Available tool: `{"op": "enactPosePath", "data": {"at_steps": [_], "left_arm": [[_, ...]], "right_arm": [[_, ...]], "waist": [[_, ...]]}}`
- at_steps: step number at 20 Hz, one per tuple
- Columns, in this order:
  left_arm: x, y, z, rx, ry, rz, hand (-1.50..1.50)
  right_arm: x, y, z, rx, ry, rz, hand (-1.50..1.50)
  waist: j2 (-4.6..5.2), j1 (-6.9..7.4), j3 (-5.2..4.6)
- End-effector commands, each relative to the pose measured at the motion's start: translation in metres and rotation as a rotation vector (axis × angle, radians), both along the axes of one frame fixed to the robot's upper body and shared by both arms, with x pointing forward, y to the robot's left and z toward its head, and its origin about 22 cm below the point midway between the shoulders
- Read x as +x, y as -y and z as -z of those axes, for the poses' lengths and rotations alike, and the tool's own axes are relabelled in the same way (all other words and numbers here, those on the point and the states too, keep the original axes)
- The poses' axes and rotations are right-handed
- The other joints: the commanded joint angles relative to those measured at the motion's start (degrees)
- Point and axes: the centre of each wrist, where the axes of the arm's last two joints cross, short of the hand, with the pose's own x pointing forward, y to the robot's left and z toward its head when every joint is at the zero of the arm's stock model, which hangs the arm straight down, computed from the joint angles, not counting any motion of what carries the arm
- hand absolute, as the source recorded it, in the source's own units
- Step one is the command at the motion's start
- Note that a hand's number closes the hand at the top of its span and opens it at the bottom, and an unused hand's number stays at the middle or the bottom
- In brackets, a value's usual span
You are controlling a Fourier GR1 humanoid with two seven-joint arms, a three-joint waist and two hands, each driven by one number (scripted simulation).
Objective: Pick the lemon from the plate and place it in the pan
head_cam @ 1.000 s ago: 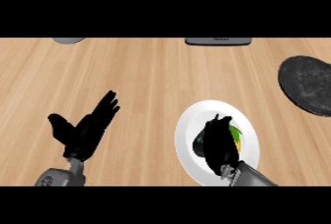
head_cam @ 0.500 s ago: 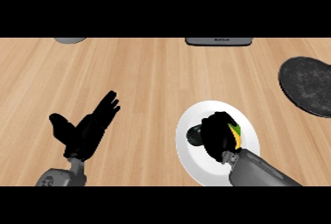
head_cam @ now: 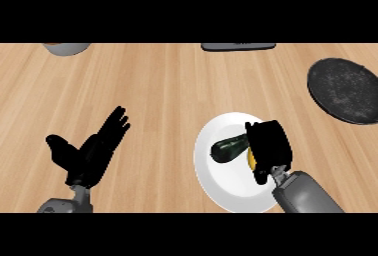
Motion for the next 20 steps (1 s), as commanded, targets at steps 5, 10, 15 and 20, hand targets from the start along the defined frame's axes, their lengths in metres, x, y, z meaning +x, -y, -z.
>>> {"op": "enactPosePath", "data": {"at_steps": [5, 10, 15, 20], "left_arm": [[-0.004, 0.010, 0.000, -0.014, -0.005, 0.018, 0.00], [-0.001, 0.003, -0.016, 0.001, 0.001, 0.036, 0.00], [0.002, 0.010, 0.006, -0.007, 0.006, 0.029, 0.00], [0.001, 0.005, -0.011, 0.006, -0.002, 0.037, 0.00]], "right_arm": [[-0.021, 0.029, -0.042, 0.445, 0.394, 0.232, 1.50], [-0.034, 0.052, -0.080, 0.699, 0.547, 0.273, 1.50], [-0.042, 0.086, -0.085, 0.900, 0.603, 0.315, 1.50], [-0.019, 0.144, -0.056, 0.977, 0.601, 0.386, 1.50]], "waist": [[-0.14, 0.83, -0.12], [0.00, 1.63, -0.11], [0.35, 2.04, -0.17], [0.41, 2.80, -0.16]]}}
